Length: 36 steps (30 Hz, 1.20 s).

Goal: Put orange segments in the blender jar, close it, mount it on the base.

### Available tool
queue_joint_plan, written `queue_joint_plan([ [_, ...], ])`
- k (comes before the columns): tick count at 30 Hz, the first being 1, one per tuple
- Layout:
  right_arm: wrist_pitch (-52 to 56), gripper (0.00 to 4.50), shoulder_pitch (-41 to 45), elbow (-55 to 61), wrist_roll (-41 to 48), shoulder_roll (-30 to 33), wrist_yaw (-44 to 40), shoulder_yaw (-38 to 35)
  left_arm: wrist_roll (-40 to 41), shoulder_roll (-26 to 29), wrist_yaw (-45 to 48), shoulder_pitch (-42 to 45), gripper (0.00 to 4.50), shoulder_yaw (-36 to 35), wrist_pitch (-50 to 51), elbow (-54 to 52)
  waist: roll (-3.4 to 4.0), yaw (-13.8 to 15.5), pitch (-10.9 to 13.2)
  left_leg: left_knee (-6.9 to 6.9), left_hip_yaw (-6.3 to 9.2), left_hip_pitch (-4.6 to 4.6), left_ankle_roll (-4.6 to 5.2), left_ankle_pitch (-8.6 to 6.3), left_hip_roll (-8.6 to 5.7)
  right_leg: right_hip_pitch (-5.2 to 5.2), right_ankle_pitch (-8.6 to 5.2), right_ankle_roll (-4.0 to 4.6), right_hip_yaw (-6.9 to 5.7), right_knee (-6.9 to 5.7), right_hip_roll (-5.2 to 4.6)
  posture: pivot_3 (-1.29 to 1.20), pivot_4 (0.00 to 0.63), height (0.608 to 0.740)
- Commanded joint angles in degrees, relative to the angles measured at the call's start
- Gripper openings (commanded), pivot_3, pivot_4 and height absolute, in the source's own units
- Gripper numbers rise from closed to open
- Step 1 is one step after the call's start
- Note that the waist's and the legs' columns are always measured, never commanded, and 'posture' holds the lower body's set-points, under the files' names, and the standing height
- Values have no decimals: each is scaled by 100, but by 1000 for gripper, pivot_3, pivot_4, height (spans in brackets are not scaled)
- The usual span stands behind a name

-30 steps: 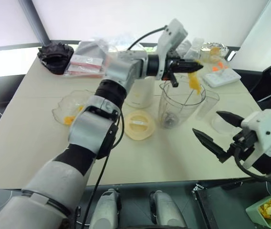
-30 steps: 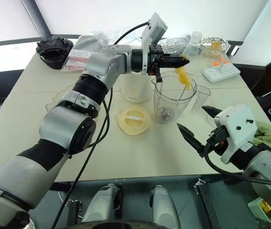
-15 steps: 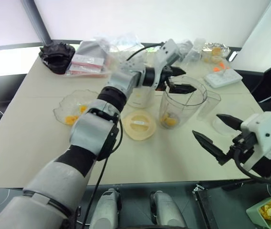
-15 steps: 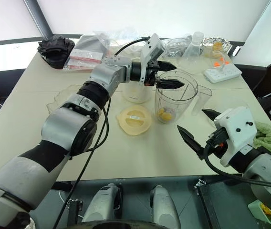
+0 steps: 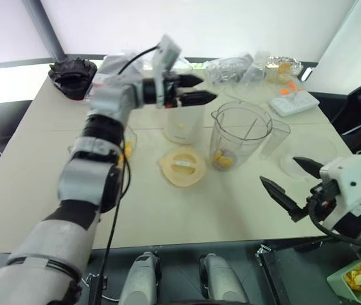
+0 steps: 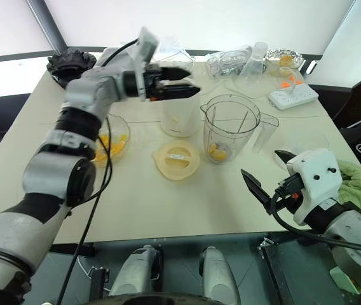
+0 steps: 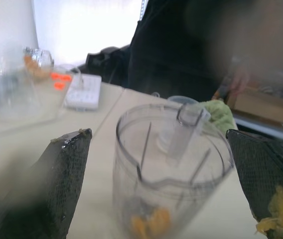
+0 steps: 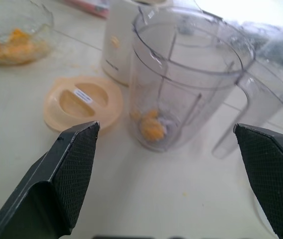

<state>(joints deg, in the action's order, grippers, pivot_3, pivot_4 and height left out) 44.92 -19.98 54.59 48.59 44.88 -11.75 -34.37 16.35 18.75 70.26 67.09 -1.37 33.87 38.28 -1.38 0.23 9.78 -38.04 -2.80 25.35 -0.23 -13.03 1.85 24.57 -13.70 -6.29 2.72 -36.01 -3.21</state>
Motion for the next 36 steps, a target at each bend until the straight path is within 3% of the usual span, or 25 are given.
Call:
queue_joint_plan([
  [1, -357, 4500, -67, -389, -435, -218, -160, -109, 377, 297, -7, -647, 4483, 74, 741, -1606, 0, 45, 0, -3, 0, 1, 0, 0, -1, -1, 0, 0, 0, -3, -2, 0, 150, 740],
  [7, -630, 4500, -52, -1211, -1022, -602, -218, -71, 639, 789, -278, -2267, 4483, 128, 1162, -3401, 5, 31, -3, -10, -1, -8, 0, 0, -1, -9, 0, 0, 2, -5, -6, 0, 150, 740],
  [16, -835, 4500, 735, -2928, -1548, -799, -103, -217, 808, 805, -661, -3625, 4483, 514, 1013, -4527, 15, 31, -9, -13, -3, -26, -1, 1, -1, -17, 3, 5, 7, -10, -12, 0, 150, 740],
  [27, -1021, 4500, 1957, -5120, -2610, -596, 44, 312, 875, 685, -1004, -3838, 4483, 755, 697, -4628, 24, -5, -14, -11, -18, -27, -1, 1, -4, -17, 3, 5, 9, -9, -7, 0, 150, 740],
  [36, -1366, 4500, 2622, -6021, -2970, -768, 176, 405, 879, 779, -1151, -3883, 4483, 795, 634, -4717, 26, -104, -15, -10, -20, -26, 0, 1, -5, -17, 3, 3, 10, -10, -2, 0, 150, 740],
])
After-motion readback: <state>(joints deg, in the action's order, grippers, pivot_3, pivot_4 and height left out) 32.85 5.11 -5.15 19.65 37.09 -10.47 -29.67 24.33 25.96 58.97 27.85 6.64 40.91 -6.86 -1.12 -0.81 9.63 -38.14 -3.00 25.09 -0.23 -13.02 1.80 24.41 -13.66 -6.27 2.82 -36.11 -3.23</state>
